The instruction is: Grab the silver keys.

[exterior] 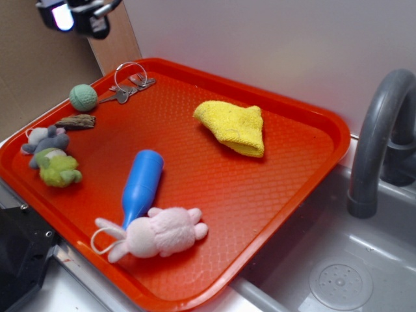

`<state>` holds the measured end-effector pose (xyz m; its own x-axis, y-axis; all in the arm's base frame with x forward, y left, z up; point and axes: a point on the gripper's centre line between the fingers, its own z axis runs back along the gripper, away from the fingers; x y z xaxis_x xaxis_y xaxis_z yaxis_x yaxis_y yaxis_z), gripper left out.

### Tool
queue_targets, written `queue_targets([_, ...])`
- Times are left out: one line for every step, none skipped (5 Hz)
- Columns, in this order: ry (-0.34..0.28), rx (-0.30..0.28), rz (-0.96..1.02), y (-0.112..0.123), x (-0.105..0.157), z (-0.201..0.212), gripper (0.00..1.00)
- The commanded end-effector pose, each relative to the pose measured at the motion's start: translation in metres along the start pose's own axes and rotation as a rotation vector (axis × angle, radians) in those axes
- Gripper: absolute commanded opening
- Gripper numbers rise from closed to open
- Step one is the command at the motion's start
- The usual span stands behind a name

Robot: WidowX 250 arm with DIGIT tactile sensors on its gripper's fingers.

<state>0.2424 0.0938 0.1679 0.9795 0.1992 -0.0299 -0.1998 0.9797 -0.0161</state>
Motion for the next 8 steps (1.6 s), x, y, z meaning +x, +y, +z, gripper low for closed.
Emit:
queue_targets([-0.142, 0.106, 0.193, 0.058, 0.018, 0.006, 1.0])
queue_targets([-0.289, 0.202, 0.325, 0.058, 0.003, 0.002, 1.0])
queue_targets([-0.337, 0.185, 0.487, 0.066, 0.001, -0.004, 1.0])
queue_targets([-0.319, 0.114, 0.569, 0.074, 0.003, -0.016, 1.0])
queue_targets([-0.317, 0.105, 0.534, 0.074, 0.007, -0.027, 1.0])
queue_targets([-0.347, 0.091, 0.487, 0.079, 0.012, -0.045, 1.0])
queue_targets([-0.331, 0.082, 0.473, 0.087, 0.021, -0.059, 1.0])
queue_targets([-0.329, 0.061, 0.524, 0.1, 0.027, -0.073, 1.0])
